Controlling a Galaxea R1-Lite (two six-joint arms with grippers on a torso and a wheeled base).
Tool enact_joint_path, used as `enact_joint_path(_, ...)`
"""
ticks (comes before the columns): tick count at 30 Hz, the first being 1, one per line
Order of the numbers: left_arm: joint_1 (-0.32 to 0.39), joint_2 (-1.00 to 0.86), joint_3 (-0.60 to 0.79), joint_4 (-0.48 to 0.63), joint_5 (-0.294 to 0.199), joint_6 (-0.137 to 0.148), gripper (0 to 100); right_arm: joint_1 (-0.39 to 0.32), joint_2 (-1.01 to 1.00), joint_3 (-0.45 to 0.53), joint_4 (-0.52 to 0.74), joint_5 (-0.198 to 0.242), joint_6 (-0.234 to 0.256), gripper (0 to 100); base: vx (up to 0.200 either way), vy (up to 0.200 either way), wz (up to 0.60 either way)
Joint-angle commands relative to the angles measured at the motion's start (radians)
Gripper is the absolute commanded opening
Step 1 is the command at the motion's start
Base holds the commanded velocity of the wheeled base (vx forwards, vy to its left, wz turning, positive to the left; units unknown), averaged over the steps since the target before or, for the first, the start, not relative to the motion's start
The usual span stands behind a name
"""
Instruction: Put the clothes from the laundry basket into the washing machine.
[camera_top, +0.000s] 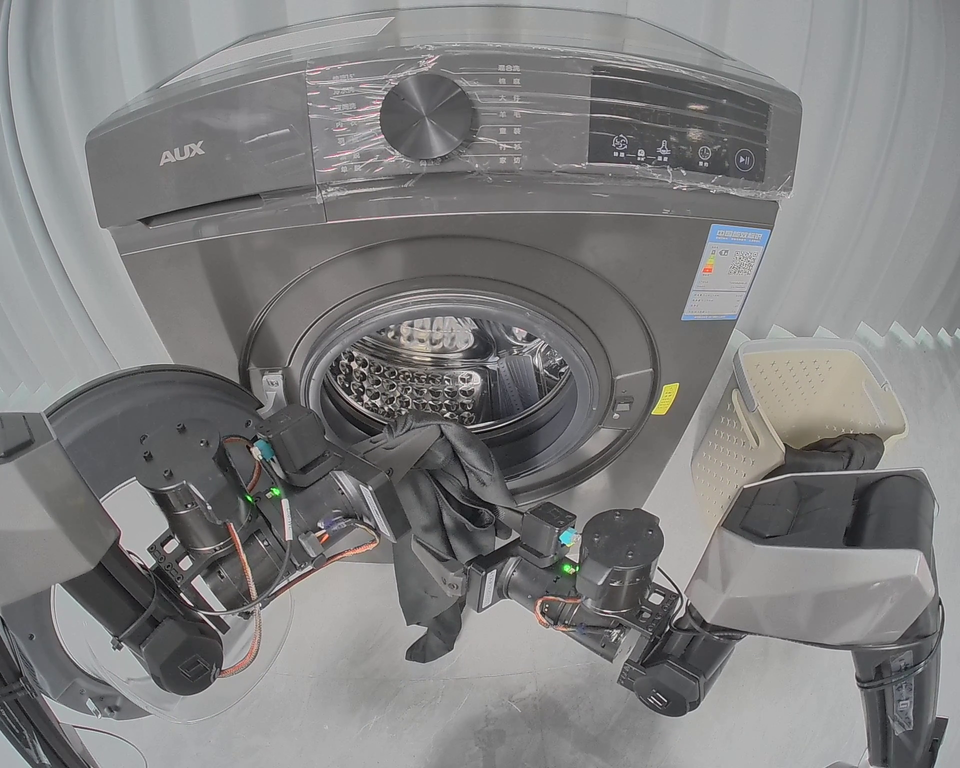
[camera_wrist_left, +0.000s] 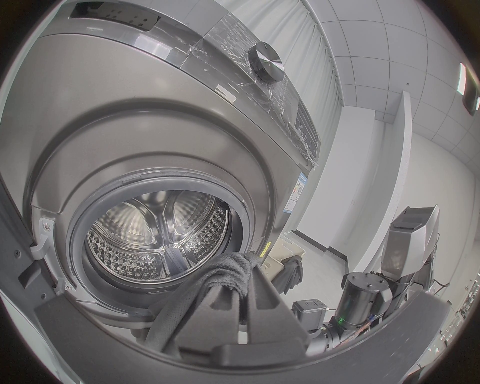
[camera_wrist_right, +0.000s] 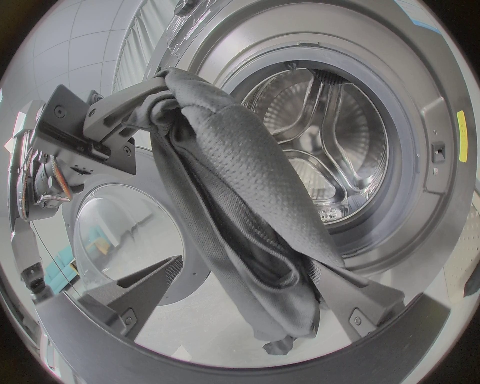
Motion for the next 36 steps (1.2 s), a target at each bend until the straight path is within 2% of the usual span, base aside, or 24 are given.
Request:
enact_joint_path(1, 0.0, 0.0, 0.001, -0.001, 0.0, -0.001, 0, -0.031, 0.027, -0.046, -0.005, -0.001, -0.032, 100, 0.0, 0.0, 0.0)
enact_joint_path(9, -0.002, 0.01, 0.002, -0.001, 0.0, 0.007, 0, -0.017, 0.008, -0.05, 0.0, 0.002, -0.035, 100, 0.0, 0.0, 0.0)
enact_joint_path(33, 0.0, 0.005, -0.004, -0.001, 0.0, 0.005, 0, -0.011, 0.116, -0.05, -0.031, -0.005, -0.041, 100, 0.0, 0.0, 0.0)
enact_joint_path(34, 0.0, 0.005, -0.004, -0.001, 0.0, 0.005, 0, -0.011, 0.116, -0.052, -0.032, -0.006, -0.041, 0, 0.0, 0.0, 0.0)
enact_joint_path(36, 0.0, 0.005, -0.004, -0.001, 0.001, 0.005, 0, -0.011, 0.116, -0.053, -0.032, -0.008, -0.04, 0, 0.0, 0.0, 0.0)
